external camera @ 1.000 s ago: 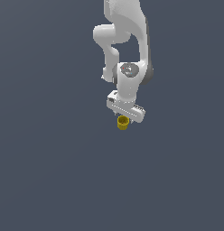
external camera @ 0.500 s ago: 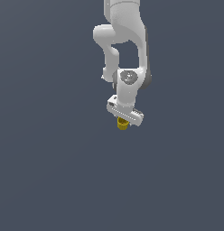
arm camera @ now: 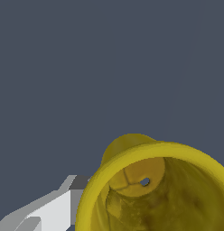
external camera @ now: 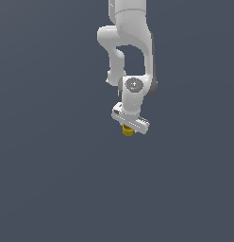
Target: Pick up the object and move it to a goal position.
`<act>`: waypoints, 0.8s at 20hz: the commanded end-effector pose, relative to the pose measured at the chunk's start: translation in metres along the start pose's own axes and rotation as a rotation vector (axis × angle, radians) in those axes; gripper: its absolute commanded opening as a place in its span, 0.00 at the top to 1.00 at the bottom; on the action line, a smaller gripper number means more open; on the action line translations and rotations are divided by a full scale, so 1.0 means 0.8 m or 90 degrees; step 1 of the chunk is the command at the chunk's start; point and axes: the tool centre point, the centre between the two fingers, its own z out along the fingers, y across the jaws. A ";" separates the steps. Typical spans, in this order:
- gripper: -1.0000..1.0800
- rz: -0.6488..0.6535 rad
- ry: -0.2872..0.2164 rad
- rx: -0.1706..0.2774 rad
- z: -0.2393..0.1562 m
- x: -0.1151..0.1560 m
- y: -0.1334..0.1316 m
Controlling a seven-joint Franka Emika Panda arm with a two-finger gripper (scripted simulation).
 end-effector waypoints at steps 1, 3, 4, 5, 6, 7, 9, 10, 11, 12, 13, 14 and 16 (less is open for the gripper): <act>1.00 0.000 0.000 -0.001 0.001 0.000 0.001; 1.00 0.000 0.000 -0.001 0.001 0.000 0.001; 1.00 0.000 0.000 -0.001 0.001 0.000 0.001; 1.00 0.000 0.000 -0.001 0.001 0.000 0.001; 1.00 0.000 0.000 -0.001 0.001 0.000 0.001; 1.00 0.000 0.000 -0.001 0.001 0.000 0.001; 1.00 0.000 0.000 0.000 0.000 0.000 0.000; 1.00 0.000 0.000 0.000 -0.001 0.000 -0.001; 1.00 0.000 0.000 0.000 -0.003 0.000 -0.001; 1.00 0.000 0.000 0.000 -0.005 -0.001 -0.002; 1.00 0.000 0.000 0.000 -0.008 -0.002 -0.003; 1.00 0.000 0.000 0.000 -0.012 -0.002 -0.004; 1.00 0.000 0.000 0.000 -0.021 -0.005 -0.007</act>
